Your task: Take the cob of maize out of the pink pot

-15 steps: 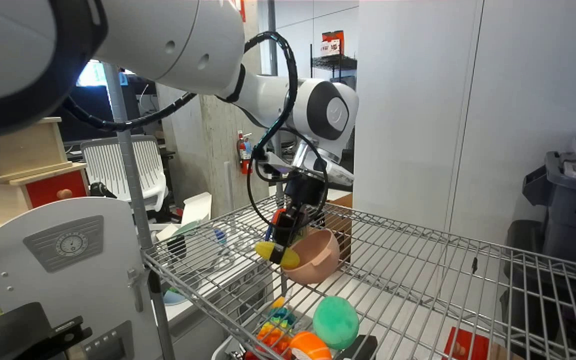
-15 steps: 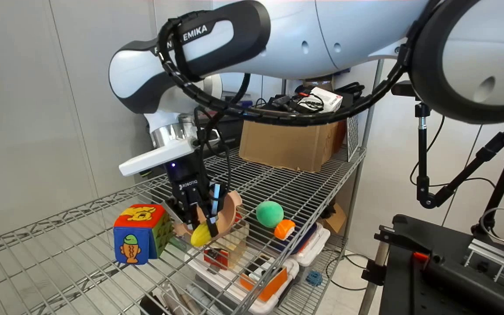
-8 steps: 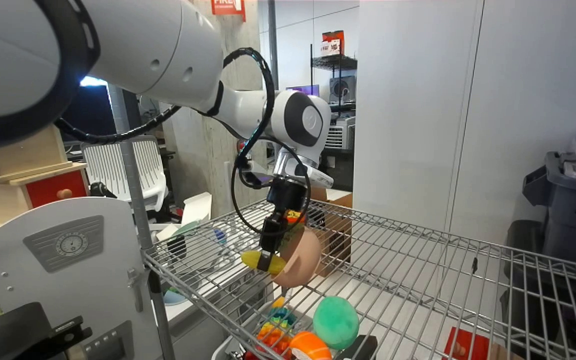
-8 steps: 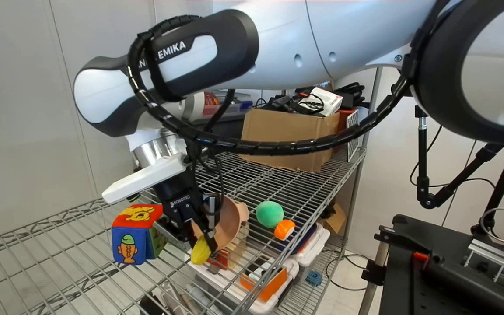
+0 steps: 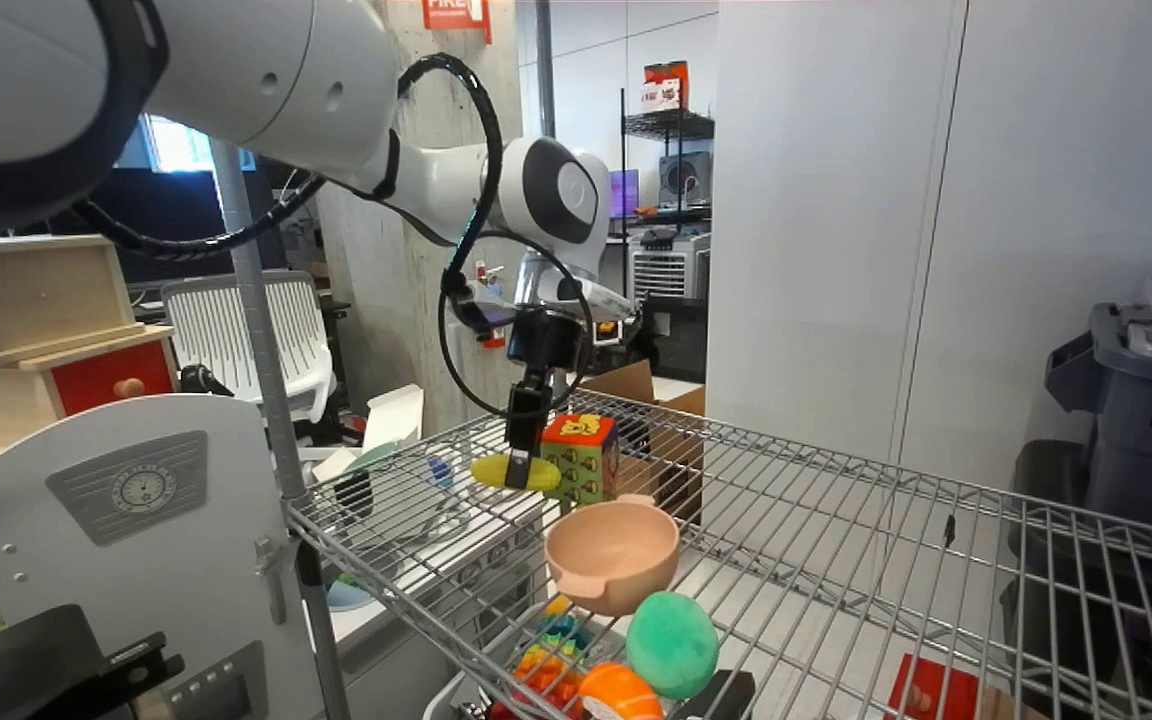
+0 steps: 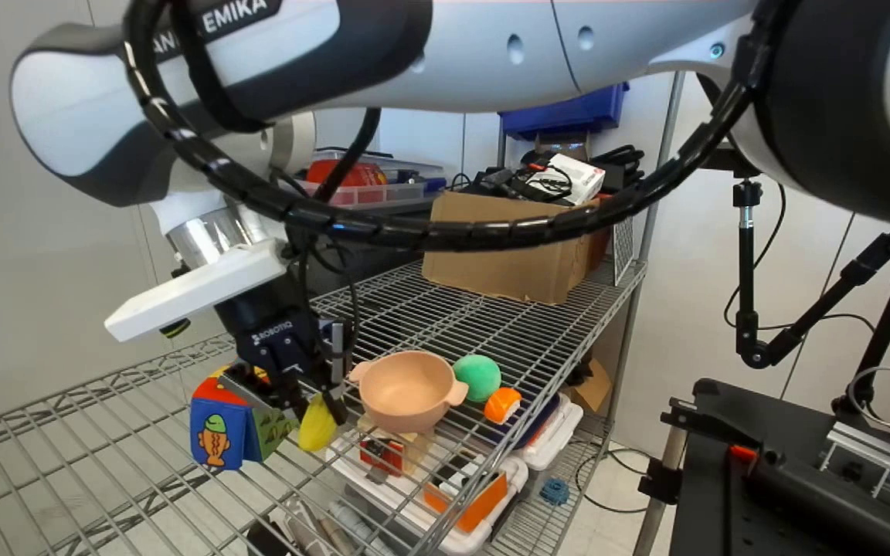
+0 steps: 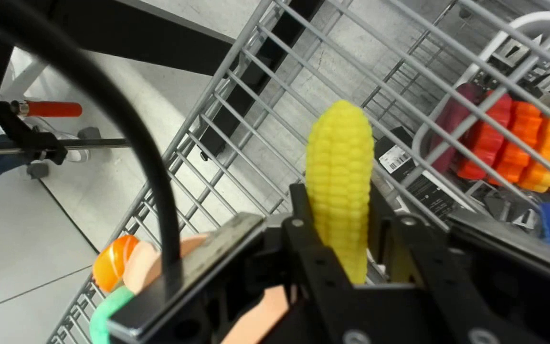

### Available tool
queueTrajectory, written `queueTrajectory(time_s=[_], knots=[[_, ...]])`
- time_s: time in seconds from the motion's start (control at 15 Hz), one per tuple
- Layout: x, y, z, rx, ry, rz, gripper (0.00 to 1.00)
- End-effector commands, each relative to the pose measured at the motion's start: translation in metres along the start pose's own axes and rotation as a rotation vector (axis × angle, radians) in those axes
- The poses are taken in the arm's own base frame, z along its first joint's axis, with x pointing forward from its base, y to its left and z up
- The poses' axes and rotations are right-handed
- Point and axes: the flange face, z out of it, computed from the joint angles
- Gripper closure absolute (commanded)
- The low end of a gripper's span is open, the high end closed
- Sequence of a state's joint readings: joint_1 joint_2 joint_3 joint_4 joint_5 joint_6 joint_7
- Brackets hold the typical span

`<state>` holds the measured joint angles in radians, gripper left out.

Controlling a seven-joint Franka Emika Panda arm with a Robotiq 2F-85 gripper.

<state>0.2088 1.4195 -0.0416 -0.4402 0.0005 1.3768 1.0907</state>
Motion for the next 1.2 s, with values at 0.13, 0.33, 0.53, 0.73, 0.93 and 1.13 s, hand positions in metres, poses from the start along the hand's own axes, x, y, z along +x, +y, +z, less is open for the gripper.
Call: queueTrajectory(time_s=[0.13, 0.33, 0.53, 0.73, 0.93, 1.13], knots=[[-0.008, 0.002, -0.024, 0.008, 0.058, -0.040, 0.93], [0.002, 0.004, -0.013, -0.009, 0.053, -0.032, 0.93], [0.007, 0.006, -0.004, -0.027, 0.045, -0.031, 0.93], [0.013, 0.005, 0.006, -0.044, 0.061, -0.042, 0.93], [0.013, 0.004, 0.013, -0.055, 0.057, -0.052, 0.93], [0.013, 0.004, 0.017, -0.068, 0.058, -0.068, 0.38]])
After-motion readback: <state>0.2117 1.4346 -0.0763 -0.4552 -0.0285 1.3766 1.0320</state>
